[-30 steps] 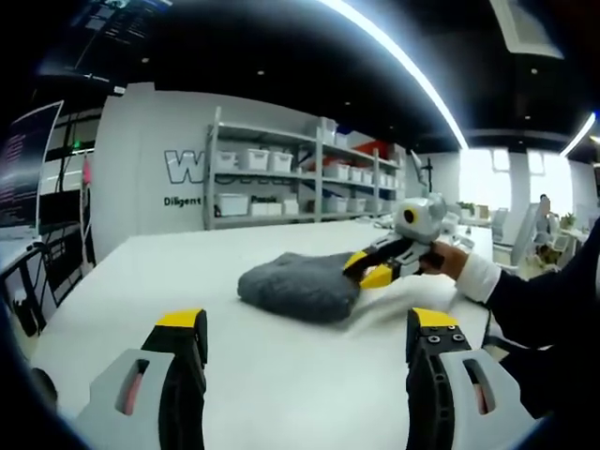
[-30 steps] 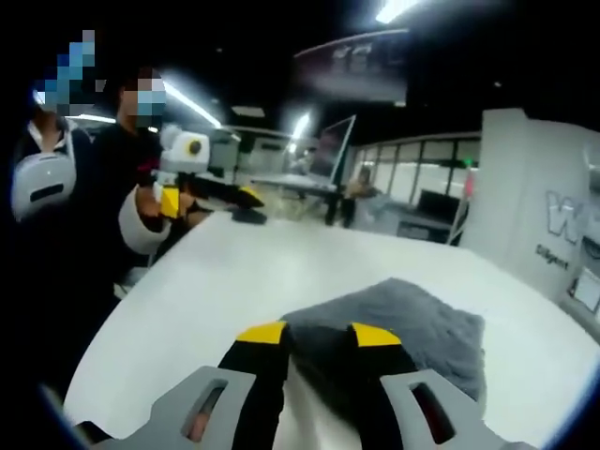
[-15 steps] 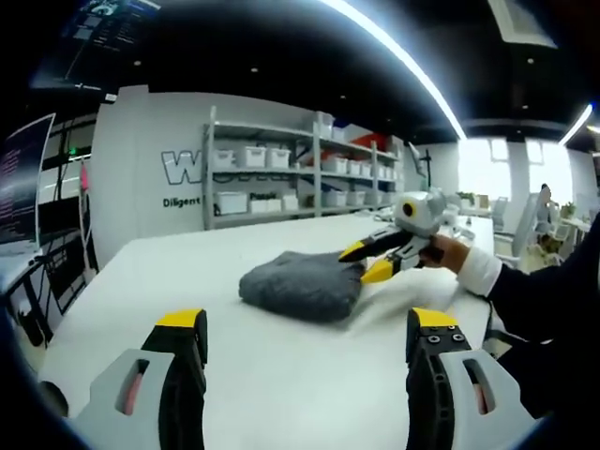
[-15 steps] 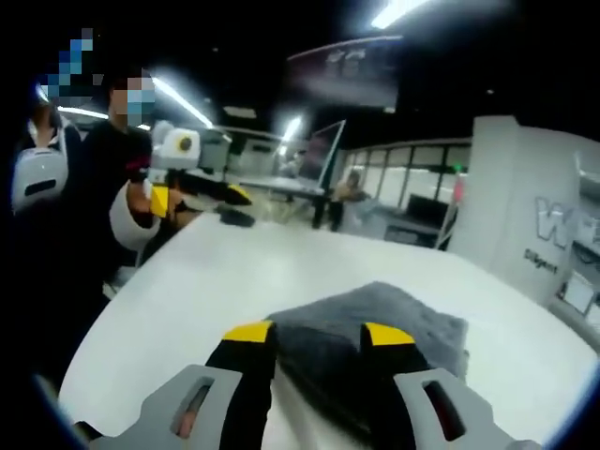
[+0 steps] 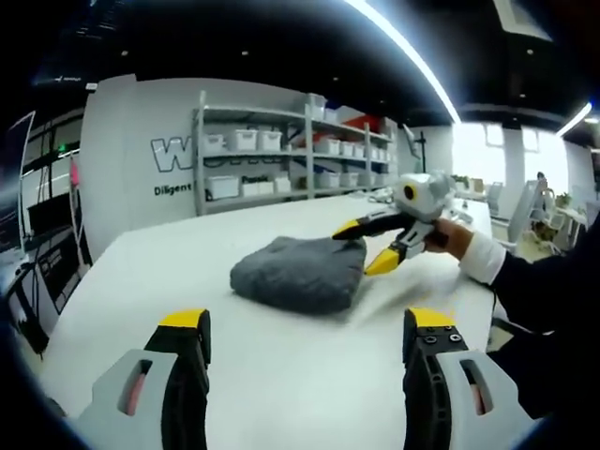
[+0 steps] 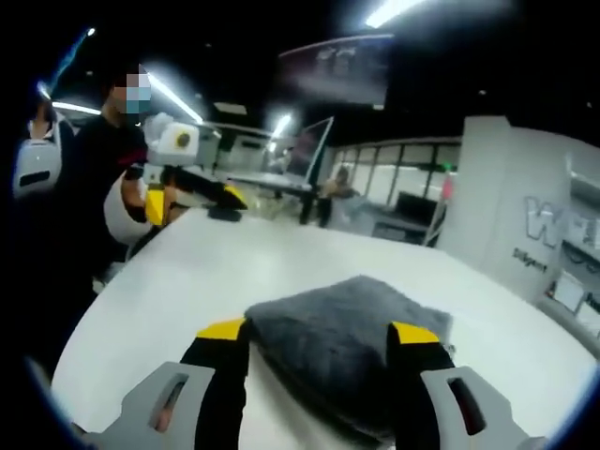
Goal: Open the folded towel by lifting each exposed corner and separating the folded layers until the towel lies flat within the target outline without major curled edges
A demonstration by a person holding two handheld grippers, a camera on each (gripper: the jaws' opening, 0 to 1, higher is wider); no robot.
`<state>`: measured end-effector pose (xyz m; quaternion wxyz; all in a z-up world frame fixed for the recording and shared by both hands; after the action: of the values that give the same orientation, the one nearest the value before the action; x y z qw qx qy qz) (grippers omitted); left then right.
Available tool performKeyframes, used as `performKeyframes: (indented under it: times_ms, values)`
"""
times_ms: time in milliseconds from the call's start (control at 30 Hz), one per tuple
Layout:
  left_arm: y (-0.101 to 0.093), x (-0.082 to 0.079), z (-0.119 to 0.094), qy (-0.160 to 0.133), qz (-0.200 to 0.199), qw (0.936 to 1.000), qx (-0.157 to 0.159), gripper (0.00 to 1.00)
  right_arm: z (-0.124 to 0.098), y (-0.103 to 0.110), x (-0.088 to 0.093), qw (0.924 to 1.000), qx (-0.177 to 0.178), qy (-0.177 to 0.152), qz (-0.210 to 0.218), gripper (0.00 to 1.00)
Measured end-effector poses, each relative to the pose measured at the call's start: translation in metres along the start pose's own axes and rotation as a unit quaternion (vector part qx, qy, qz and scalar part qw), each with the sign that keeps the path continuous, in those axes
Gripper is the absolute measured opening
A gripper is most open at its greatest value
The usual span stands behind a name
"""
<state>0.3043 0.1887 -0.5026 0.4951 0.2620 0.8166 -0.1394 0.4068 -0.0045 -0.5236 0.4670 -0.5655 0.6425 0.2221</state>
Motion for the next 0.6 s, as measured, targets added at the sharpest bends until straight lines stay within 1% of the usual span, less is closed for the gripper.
performKeyframes:
  times_ms: [67,133,233,267,400,433,467,500,533,600]
  values:
    - [-0.001,-0.001,0.003,0.003,0.005,1.0000,0.001,0.81,-0.001,-0.001,0.000,1.0000,0.002,0.000,0.000,0.62]
    - [-0.002,-0.003,0.007,0.005,0.008,0.9999,0.008,0.78,-0.002,-0.002,0.001,1.0000,0.005,-0.001,0.004,0.64]
    - [-0.005,-0.007,0.012,0.002,0.017,0.9998,0.011,0.77,-0.004,-0.006,0.003,0.9999,0.014,0.002,0.005,0.68]
    - [-0.006,-0.007,0.013,0.005,0.025,0.9996,0.014,0.77,-0.004,-0.007,0.003,0.9998,0.018,0.003,0.006,0.69]
    - [-0.004,-0.010,0.016,0.005,0.033,0.9994,0.012,0.75,-0.006,-0.010,0.005,0.9997,0.021,0.004,0.009,0.69]
    - [-0.004,-0.012,0.016,0.005,0.034,0.9994,0.012,0.74,-0.006,-0.011,0.006,0.9997,0.023,0.001,0.010,0.70]
    - [-0.004,-0.013,0.016,0.002,0.034,0.9993,0.014,0.72,-0.006,-0.013,0.008,0.9995,0.029,0.010,0.011,0.71]
    - [-0.004,-0.014,0.017,0.003,0.035,0.9992,0.016,0.70,-0.007,-0.015,0.008,0.9994,0.033,0.009,0.011,0.71]
    - [-0.004,-0.014,0.018,0.007,0.038,0.9991,0.016,0.68,-0.007,-0.016,0.009,0.9993,0.035,0.009,0.012,0.72]
    - [-0.003,-0.015,0.020,0.014,0.046,0.9988,0.014,0.66,-0.009,-0.018,0.009,0.9991,0.038,0.007,0.016,0.71]
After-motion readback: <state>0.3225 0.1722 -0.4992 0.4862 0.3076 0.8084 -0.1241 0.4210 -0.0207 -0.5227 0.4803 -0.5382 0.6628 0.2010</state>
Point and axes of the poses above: the point that each gripper's makers call its tool centre point, and the gripper's own axes: z roughly forward along the fingers, y roughly to its left, x roughly out of its underside, the point moved 4 cm from there along -z, roughly backward along the fingers, and after that the axes turned 14 degrees about y, right-handed, at the moved point
